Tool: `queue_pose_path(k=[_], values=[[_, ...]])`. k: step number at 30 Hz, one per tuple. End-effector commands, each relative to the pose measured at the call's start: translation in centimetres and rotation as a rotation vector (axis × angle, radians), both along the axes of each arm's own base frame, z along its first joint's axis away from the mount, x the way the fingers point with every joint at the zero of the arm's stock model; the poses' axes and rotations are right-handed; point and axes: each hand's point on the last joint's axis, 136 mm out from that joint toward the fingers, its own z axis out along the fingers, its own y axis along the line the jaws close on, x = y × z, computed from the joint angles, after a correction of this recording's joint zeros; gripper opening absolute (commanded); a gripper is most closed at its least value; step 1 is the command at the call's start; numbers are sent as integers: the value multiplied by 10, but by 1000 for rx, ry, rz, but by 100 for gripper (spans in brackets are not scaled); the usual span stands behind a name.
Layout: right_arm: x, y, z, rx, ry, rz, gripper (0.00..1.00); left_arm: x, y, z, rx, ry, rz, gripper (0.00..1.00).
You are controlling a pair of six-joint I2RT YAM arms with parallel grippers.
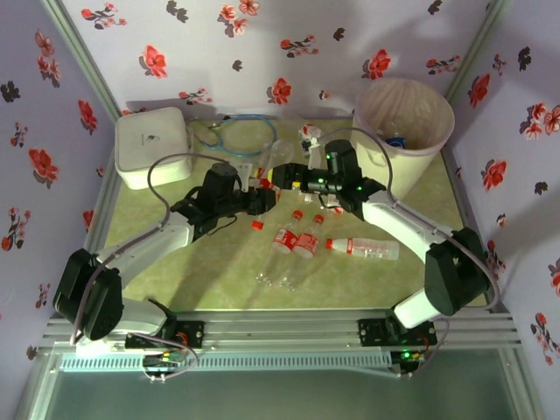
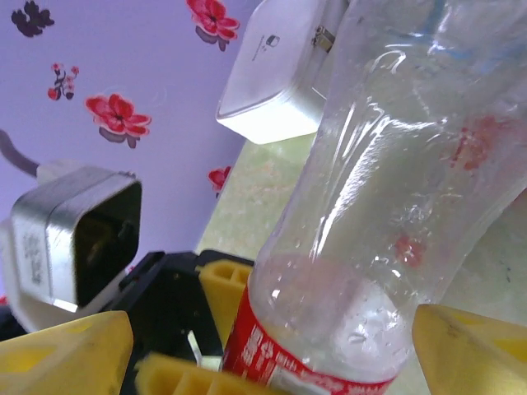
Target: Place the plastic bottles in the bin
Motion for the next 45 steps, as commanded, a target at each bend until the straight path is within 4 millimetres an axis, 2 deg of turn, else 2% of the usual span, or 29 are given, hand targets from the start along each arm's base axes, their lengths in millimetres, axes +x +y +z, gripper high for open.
queue_pose_path(k=[1,7,13,20,26,33,37,40,45], values=[[15,4,14,44,-17,-39,88,-8,-18,25,-53,-79,-89,50],[20,6,4,33,24,-53,82,-14,-21,22,-78,-82,-94,50],[22,4,-15,0,64,-67,77,-15,-16,28,-100,-109,-67,50],[22,2,-20,-15,80,-82,82,-8,-6,16,-47,-83,1,51],[23,2,-16,2,73,-83,67,-8,-6,17,-49,-86,2,52],[26,-6,-13,-1,61,-106,57,-8,-6,16,-60,-88,2,60],[31,-15,-4,-6,33,-124,53,-10,-4,21,-68,-101,4,69],[39,-32,11,-46,-19,-158,52,-14,4,25,-58,-118,20,78],[55,-79,65,-156,-203,-269,50,-23,32,29,-32,-134,88,85]])
